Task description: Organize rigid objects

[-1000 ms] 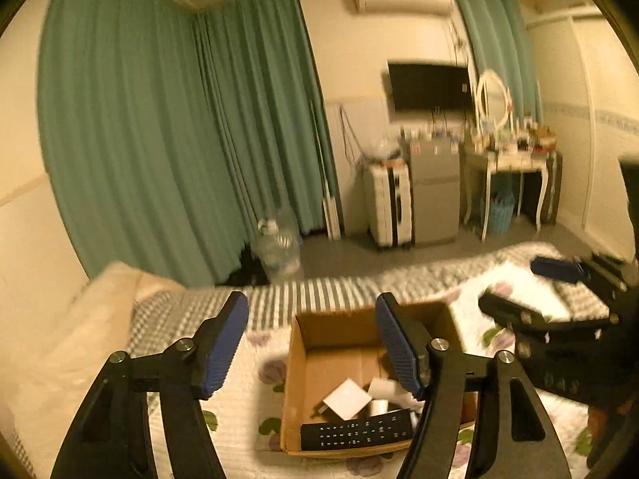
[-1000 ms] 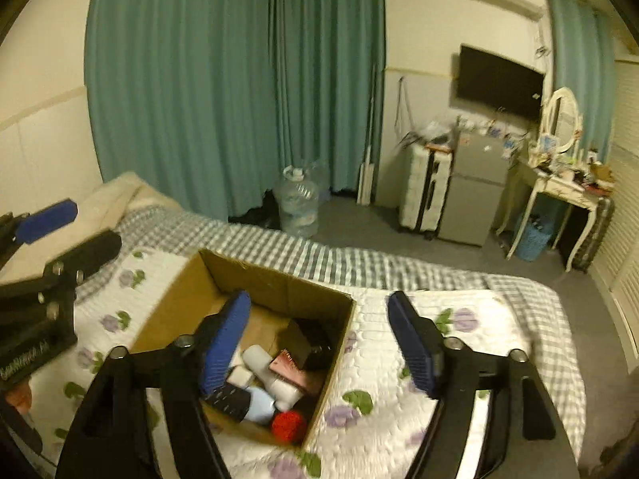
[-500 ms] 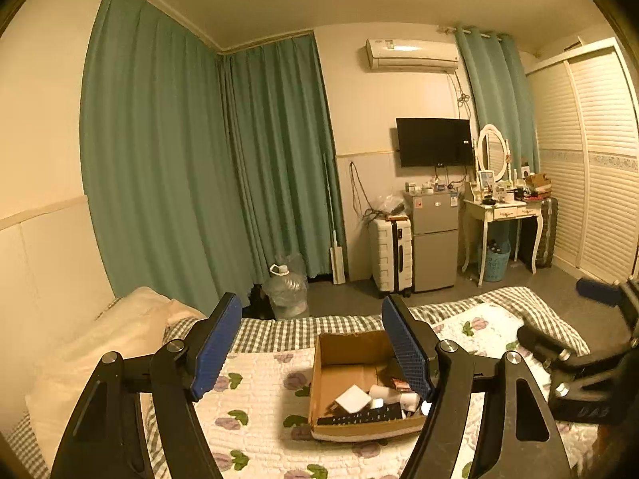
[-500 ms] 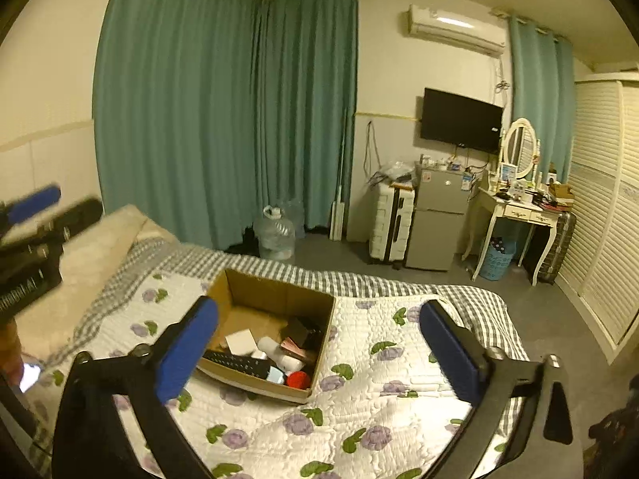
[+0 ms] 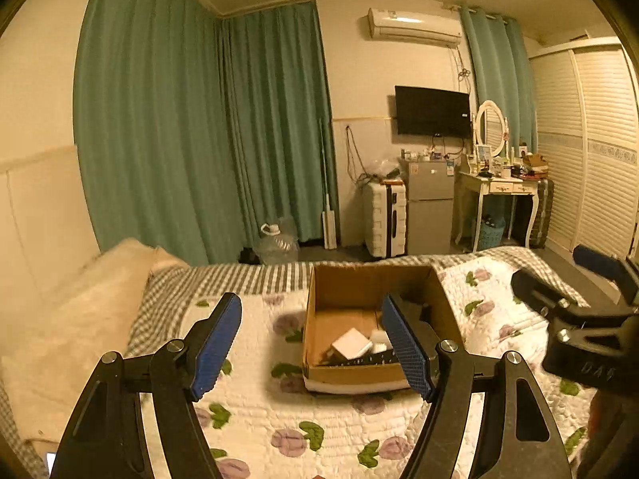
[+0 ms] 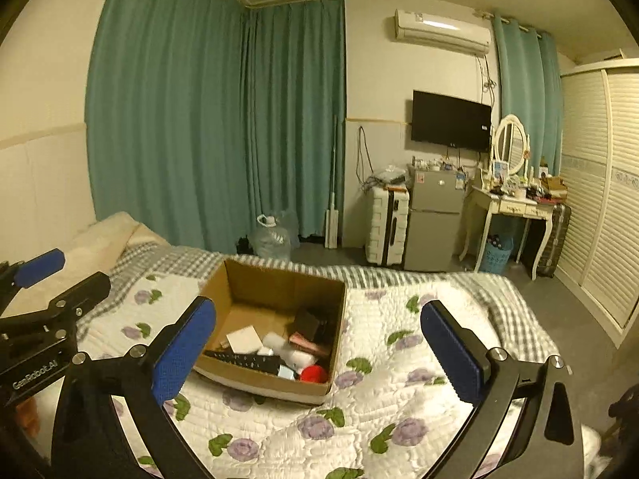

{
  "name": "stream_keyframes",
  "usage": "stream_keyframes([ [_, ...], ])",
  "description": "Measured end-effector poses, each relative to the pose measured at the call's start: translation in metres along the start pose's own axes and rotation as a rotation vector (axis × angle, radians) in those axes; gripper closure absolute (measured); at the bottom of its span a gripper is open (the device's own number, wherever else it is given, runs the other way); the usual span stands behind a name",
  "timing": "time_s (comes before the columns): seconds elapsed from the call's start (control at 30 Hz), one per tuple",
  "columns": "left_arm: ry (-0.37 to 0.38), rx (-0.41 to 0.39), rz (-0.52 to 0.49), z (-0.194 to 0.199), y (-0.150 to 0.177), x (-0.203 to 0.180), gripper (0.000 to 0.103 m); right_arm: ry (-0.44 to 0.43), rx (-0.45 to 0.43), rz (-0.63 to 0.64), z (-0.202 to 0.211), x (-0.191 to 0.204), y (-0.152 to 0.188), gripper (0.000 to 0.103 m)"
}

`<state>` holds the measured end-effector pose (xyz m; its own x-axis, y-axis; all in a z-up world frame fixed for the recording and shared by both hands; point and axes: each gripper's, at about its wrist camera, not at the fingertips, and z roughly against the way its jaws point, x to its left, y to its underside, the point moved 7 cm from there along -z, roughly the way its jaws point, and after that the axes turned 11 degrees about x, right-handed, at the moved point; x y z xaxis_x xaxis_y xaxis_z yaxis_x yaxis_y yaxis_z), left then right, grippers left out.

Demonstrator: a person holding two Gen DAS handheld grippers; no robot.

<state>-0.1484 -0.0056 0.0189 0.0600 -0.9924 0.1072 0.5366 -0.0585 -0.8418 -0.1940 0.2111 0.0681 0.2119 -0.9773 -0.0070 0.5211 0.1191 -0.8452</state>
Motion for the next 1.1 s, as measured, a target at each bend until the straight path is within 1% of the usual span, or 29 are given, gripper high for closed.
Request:
stream_keyframes([
  [0.1, -0.033, 0.008, -0.018, -0.012, 0.013, -0.003, 0.027, 0.015, 0.024, -0.007, -0.022, 0.000, 0.019, 0.000],
  [0.23, -0.030, 0.044, 0.003, -0.028, 0.024, -0.001, 0.027, 0.022, 0.088, -0.013, -0.048, -0.003, 0.039, 0.000],
  [0.3, -0.032, 0.052, 0.005, -0.032, 0.027, -0.001, 0.027, 0.029, 0.102, -0.013, -0.055, -0.004, 0.045, 0.000],
  [0.47, -0.022, 0.070, 0.006, -0.036, 0.035, -0.002, 0.027, 0.041, 0.101, -0.017, -0.056, -0.008, 0.047, 0.000],
  [0.7, -0.018, 0.082, 0.011, -0.039, 0.037, -0.003, 0.027, 0.041, 0.084, -0.019, -0.052, -0.005, 0.045, 0.000],
  [1.1, -0.013, 0.097, 0.008, -0.043, 0.040, -0.006, 0.027, 0.049, 0.080, -0.022, -0.049, -0.006, 0.046, 0.000],
])
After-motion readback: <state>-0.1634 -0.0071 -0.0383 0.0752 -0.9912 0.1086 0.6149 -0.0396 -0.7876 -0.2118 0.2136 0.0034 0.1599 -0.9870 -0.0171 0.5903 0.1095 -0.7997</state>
